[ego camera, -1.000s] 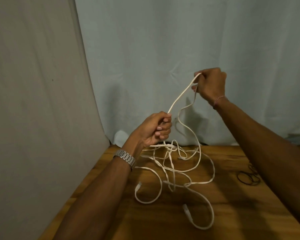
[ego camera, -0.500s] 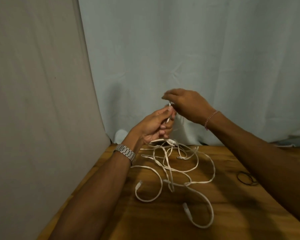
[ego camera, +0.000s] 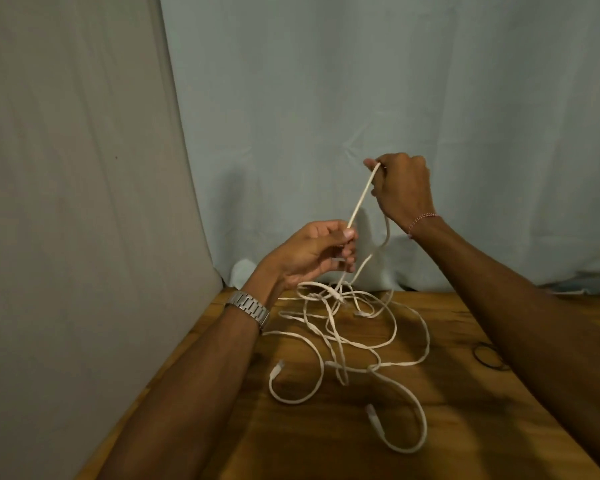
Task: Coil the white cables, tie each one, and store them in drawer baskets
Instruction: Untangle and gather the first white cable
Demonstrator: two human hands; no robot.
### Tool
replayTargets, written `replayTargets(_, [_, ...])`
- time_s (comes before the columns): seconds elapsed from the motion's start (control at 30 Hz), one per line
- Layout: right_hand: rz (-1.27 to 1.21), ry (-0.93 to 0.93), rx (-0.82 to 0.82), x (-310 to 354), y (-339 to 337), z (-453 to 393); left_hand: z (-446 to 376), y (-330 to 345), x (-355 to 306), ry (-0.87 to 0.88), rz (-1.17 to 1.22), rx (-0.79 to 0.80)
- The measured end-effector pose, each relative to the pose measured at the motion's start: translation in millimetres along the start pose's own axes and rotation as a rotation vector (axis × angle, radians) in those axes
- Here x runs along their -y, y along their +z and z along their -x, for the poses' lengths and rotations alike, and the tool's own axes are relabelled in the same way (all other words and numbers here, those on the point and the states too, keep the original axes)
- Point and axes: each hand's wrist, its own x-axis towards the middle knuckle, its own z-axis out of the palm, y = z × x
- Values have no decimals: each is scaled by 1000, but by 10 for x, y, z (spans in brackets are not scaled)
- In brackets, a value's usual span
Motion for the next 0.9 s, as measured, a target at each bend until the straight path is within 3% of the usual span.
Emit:
replayTargets(0.2, [-67, 220, -59, -86, -116, -209, 92, 5, 133, -161, -264, 117])
replayTargets(0.3, [-63, 246, -20, -107, -175, -205, 131, 16, 194, -209, -251, 120])
replayTargets(0.47, [441, -39, 460, -81, -173, 50, 116, 57, 146, -228, -92, 114])
replayTargets(0.57, [574, -249, 331, 40, -141, 273, 74, 23, 141, -225, -80, 79])
replayTargets(0.63, [520, -487, 295, 154, -122, 372, 37, 2, 138, -245, -134, 42])
replayTargets(0.73, [259, -817, 437, 211, -83, 432, -38, -39, 157, -320, -108, 12])
replayTargets(0.83, [192, -853, 370, 146, -65, 347, -28, -66, 217, -303, -43, 8])
replayTargets(0.9, [89, -752, 475, 159, -119, 301, 53, -56, 246, -235, -89, -55])
